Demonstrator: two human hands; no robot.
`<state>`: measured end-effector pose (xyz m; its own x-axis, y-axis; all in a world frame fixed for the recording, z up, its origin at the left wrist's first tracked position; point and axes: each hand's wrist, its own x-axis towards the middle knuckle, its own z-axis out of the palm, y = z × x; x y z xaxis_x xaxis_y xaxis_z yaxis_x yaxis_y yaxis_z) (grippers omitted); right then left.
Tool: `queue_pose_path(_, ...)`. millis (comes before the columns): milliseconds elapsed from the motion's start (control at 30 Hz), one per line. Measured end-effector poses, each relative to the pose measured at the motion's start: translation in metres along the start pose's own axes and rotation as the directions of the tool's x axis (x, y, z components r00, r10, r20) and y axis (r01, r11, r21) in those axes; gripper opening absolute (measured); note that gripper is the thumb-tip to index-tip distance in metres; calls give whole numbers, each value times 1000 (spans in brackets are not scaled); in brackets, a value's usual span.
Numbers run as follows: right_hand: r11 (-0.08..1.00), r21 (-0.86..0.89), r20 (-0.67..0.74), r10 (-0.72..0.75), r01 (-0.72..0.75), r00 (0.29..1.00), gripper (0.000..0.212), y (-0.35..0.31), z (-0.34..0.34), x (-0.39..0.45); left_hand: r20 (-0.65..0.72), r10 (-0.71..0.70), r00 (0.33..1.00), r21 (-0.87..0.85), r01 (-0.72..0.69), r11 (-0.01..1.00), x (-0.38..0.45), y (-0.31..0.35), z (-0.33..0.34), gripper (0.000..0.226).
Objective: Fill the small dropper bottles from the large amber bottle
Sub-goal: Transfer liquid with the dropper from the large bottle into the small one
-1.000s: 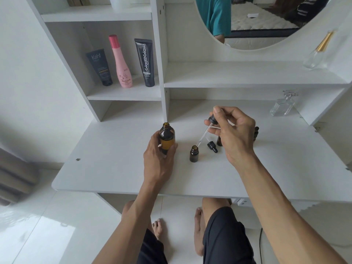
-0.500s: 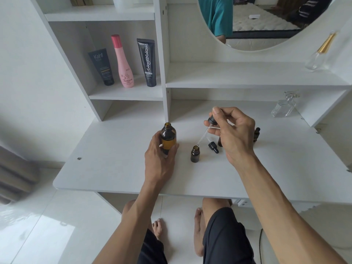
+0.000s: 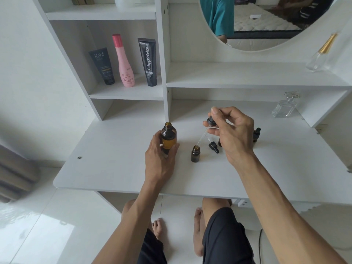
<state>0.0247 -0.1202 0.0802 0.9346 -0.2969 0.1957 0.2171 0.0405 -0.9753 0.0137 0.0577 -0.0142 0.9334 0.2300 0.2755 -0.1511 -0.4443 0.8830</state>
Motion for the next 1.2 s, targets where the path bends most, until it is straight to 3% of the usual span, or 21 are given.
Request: queue_pose_path(1200, 994, -90, 52, -55, 59, 997, 21, -9, 8, -5, 7, -7, 1000, -4, 7, 1000, 0, 0, 0, 42)
